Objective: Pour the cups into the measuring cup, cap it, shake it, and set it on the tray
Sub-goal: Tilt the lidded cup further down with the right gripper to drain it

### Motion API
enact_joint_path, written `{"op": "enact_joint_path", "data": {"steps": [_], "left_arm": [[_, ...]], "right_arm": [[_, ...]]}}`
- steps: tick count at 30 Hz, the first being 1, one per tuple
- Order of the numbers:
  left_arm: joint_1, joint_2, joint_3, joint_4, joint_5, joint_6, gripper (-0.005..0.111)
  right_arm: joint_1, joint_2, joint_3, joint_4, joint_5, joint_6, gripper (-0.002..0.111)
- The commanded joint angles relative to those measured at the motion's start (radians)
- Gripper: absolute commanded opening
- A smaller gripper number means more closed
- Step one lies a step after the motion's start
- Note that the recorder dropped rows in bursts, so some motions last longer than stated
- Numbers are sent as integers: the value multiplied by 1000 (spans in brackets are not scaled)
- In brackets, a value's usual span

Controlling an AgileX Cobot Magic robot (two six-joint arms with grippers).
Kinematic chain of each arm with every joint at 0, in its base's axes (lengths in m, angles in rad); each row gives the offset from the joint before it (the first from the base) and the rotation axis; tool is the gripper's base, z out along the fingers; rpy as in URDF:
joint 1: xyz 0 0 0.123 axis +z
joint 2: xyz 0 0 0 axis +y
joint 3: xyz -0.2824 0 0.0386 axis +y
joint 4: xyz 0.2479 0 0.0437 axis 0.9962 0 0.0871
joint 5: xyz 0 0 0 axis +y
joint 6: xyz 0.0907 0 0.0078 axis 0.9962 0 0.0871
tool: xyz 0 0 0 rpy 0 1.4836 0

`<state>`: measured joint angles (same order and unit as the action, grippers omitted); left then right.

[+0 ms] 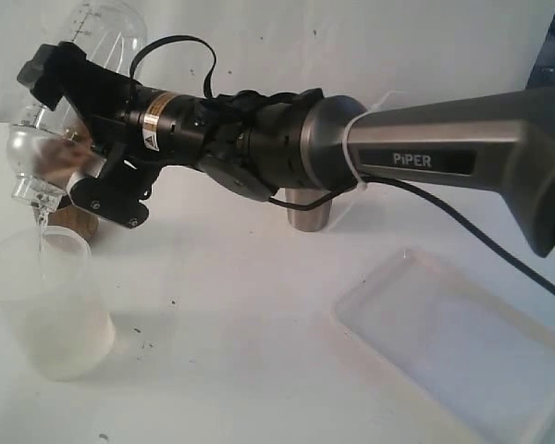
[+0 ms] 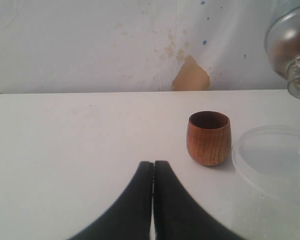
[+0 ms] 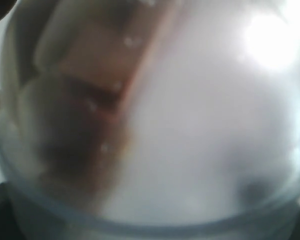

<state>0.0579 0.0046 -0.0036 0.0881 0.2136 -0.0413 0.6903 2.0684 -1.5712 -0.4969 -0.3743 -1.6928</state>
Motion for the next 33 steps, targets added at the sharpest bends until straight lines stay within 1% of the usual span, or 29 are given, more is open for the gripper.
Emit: {"op": "enact_joint_path", "data": {"steps": [1, 7, 12, 17, 33], "left_arm": [[0, -5, 4, -6, -11, -3, 1], [0, -5, 4, -6, -11, -3, 1], [0, -5, 4, -6, -11, -3, 1], [0, -5, 4, -6, -11, -3, 1], [0, -5, 4, -6, -11, -3, 1]], "right_arm": [[-1, -16, -12, -32, -38, -12, 0], [-1, -16, -12, -106, -38, -12, 0], [-1, -16, -12, -111, -41, -16, 0], [-1, -16, -12, -189, -41, -16, 0], [1, -16, -12, -189, -55, -6, 0]]}}
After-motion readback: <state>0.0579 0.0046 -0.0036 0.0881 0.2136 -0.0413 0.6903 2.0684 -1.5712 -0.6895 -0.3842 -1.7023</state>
